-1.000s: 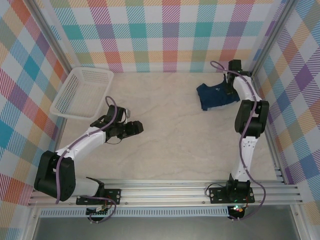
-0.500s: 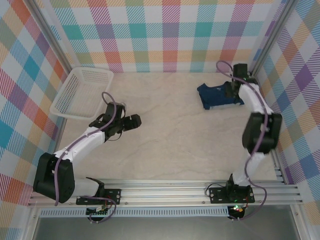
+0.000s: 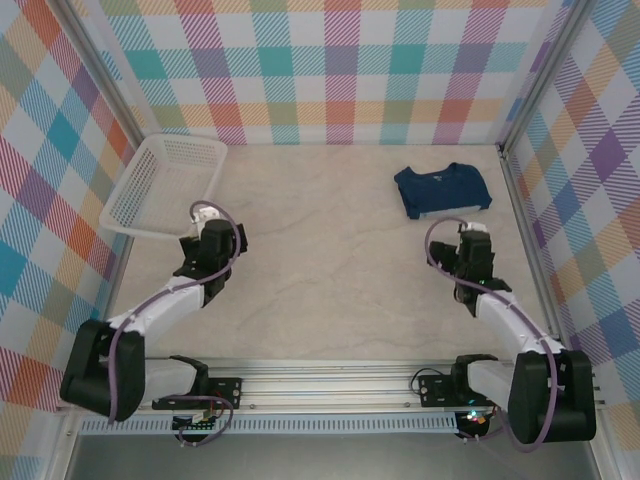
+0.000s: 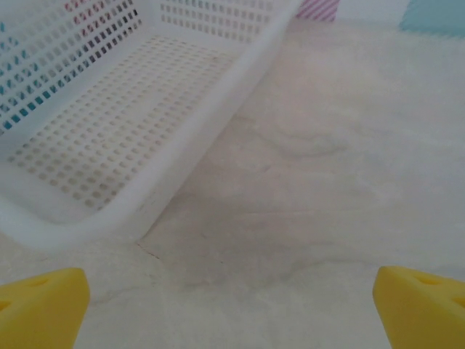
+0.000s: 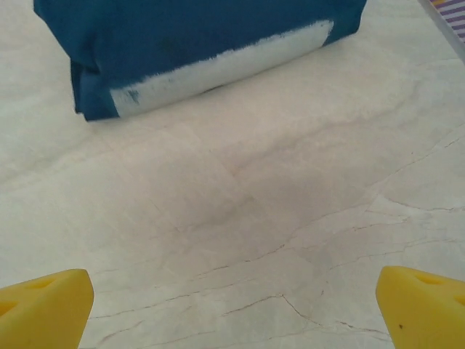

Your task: Fold the inside-out t-shirt

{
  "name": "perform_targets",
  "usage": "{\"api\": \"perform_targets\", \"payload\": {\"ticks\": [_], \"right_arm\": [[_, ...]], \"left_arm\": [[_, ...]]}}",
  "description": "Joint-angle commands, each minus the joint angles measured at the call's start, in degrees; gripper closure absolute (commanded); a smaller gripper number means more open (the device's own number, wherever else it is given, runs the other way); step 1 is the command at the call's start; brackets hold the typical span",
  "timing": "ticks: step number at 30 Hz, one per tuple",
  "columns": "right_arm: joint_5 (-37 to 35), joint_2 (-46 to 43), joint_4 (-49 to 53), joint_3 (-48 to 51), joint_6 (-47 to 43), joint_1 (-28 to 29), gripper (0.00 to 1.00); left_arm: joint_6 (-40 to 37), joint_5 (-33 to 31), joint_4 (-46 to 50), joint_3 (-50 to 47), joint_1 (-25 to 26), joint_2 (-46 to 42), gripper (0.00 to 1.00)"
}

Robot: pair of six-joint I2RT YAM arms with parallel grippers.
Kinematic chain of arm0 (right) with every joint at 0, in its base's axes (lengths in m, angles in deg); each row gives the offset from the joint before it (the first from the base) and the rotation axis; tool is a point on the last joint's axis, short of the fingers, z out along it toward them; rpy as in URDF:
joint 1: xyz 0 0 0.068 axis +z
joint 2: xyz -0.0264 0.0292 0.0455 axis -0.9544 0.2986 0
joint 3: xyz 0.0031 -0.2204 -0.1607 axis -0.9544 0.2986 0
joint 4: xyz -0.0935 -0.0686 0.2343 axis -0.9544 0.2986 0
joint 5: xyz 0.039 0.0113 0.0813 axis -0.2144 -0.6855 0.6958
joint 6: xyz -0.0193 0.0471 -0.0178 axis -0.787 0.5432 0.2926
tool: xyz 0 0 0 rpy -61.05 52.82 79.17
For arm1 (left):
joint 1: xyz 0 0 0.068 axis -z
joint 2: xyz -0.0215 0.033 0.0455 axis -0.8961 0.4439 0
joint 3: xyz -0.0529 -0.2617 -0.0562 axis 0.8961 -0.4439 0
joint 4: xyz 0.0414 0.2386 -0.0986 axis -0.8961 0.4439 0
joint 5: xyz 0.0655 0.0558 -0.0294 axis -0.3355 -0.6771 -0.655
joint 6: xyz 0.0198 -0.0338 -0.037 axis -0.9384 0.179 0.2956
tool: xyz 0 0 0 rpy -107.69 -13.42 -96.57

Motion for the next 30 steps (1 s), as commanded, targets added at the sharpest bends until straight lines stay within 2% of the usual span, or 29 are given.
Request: {"api": "perform_targets", "payload": {"ticks": [1,6,8,13,16,17,30], "right_arm": [[-0.4,2.7,-21.7,3.6,-3.3,-0.2,0.00],[1.7,11.0,-28.9,3.2,-5.1,-0.2,0.00],[2.7,13.5,-37.0,4.4,-5.5,-0.3,0.00],[6.4,23.1,-47.6,4.4,-7.4,-0.3,0.00],[6.9,26.3,-48.1,2.8,-7.4,-0.3,0.00],[7.5,25.5,-44.1,1.8,-6.9,-0.7,0.00],[8.4,25.8,-44.8,1.9,-6.8,-1.3,0.00]], "left_arm": [[-10.0,5.6,-17.5,-4.1,-1.6,5.4,0.00],[-13.1,10.5,-19.0,-1.7,-3.6,13.0,0.00],[-13.9,12.0,-25.4,-3.7,-4.8,14.2,0.00],[-8.3,20.0,-37.6,-9.5,-11.5,17.3,0.00],[-9.1,21.4,-37.8,-9.4,-11.5,17.7,0.00],[-8.9,21.6,-36.2,-9.0,-11.5,17.2,0.00],[-9.1,21.6,-36.9,-9.2,-11.5,17.3,0.00]]}}
